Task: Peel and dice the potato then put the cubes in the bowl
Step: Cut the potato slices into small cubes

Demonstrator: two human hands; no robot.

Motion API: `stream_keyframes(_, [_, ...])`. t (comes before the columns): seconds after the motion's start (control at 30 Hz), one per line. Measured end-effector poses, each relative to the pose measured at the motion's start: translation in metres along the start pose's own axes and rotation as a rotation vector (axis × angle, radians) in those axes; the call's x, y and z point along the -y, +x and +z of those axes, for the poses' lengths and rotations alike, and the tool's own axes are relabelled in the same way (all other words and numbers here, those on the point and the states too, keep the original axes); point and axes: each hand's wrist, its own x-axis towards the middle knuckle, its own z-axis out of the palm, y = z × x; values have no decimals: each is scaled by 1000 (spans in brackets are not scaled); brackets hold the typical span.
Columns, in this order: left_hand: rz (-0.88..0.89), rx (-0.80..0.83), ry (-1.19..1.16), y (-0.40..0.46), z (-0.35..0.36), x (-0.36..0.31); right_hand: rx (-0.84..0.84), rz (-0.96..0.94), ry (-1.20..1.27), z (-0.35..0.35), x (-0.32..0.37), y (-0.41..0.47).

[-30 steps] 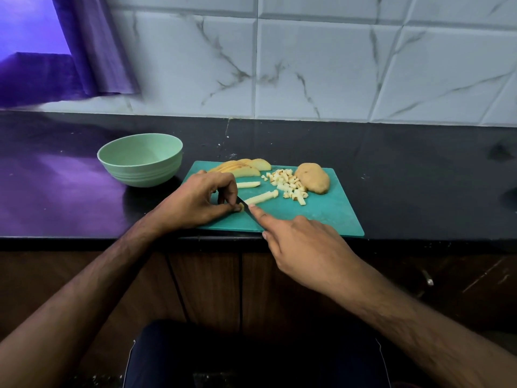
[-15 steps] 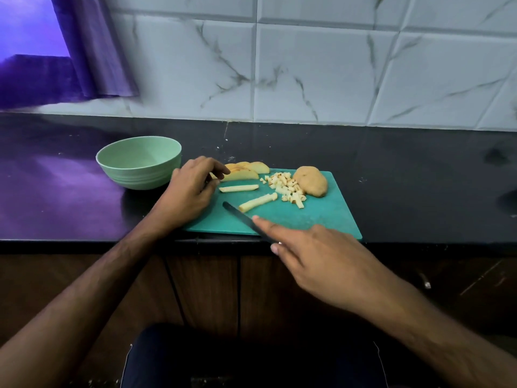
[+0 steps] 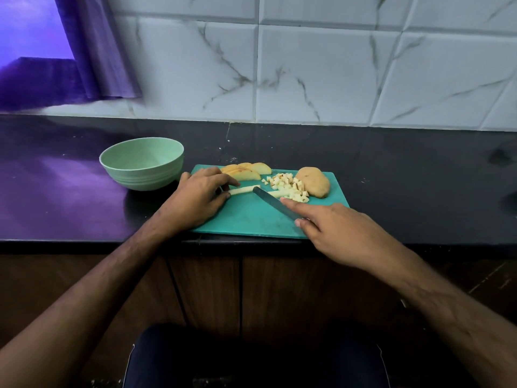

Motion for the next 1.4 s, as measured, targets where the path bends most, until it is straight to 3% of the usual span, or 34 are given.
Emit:
stream_keyframes(0.2, [64,-14,-76,-5,-4,-5,-26,9,42,0,-1,9])
stream_keyframes(0.5, [145,1,-11,-7,-9,-9,-48,19,65,-4,0,6])
stream_keyframes(1.03, [108,4,-136,-5,-6,-3,-12,-6,-62,3,18,10])
stream_keyframes(1.4, [138,-31,-80,-5,-3,-1,-47,15,-85,-8,23,-4])
